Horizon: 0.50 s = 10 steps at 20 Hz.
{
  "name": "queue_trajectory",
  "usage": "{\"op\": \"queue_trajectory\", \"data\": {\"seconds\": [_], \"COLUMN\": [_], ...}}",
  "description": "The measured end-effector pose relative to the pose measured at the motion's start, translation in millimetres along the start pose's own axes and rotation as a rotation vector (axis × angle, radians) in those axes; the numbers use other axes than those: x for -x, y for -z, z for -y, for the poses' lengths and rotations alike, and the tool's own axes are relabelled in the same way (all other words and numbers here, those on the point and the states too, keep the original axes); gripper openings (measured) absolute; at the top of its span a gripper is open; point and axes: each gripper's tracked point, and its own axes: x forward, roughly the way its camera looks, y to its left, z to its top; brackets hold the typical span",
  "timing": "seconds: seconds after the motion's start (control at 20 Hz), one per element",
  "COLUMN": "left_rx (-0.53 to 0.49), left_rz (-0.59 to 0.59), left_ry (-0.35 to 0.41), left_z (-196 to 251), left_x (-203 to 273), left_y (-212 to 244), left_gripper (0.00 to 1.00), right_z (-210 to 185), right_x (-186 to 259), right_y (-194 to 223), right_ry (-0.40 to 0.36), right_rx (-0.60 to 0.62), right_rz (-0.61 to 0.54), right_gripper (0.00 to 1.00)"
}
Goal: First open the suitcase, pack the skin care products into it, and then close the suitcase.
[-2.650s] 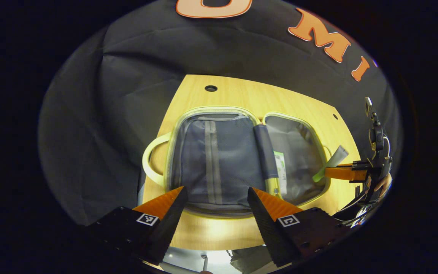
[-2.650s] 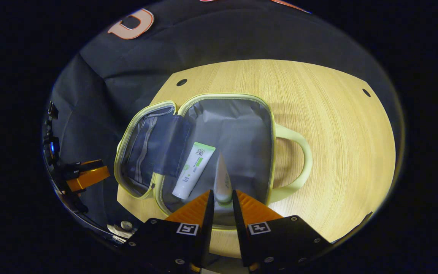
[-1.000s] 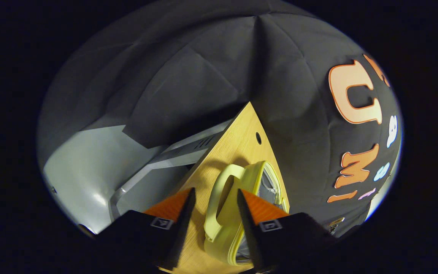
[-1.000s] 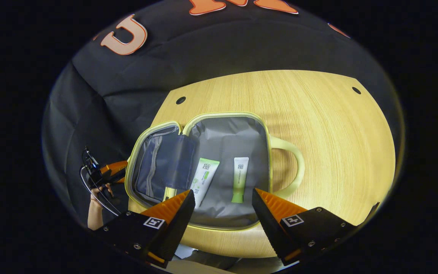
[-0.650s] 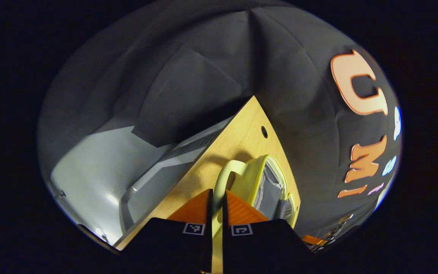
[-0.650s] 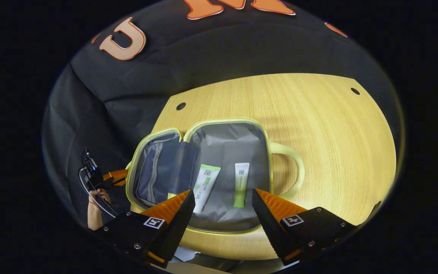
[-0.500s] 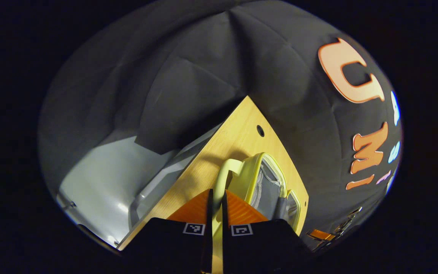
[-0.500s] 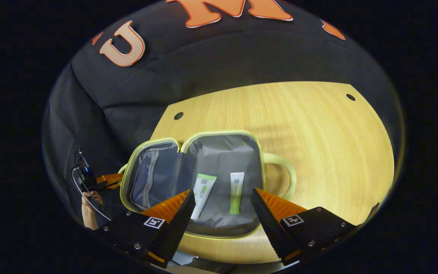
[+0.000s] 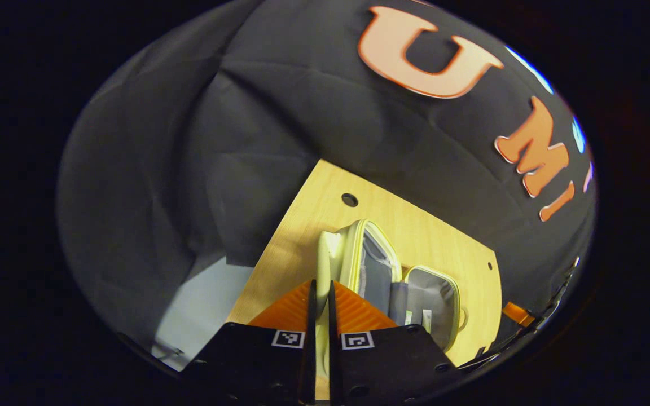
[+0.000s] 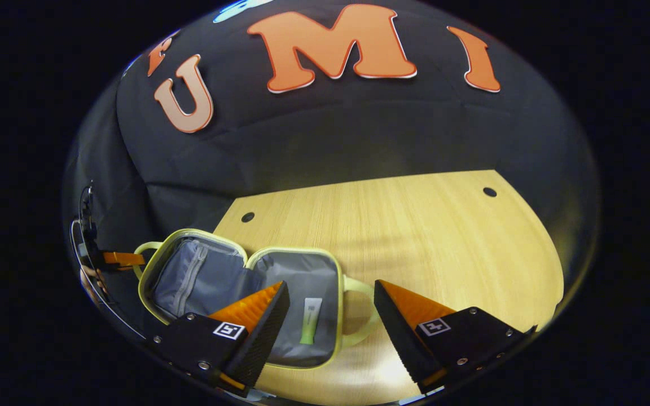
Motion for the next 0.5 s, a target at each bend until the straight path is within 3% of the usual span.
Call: {"op": "queue_trajectory", "data": {"seconds": [0.15,0.5], "left_rx": [-0.105,-0.238], "left_rz": [0.044,0.127], "left_ry": [-0.04,-0.137], "left_z": [42.8,141.2], "left_x": [26.5,64.4], "left_y": [-9.3,-6.2], "left_gripper": [0.09,0.11], "right_z": [24.1,87.1], "right_x": [10.0,33.7], "right_y": [-23.3,-55.0], "right_ry": [-0.003,-0.046], "right_rx": [0.027,0.063], "right_rz": [0.073,0.145], "right_gripper": [0.96,0.96]}}
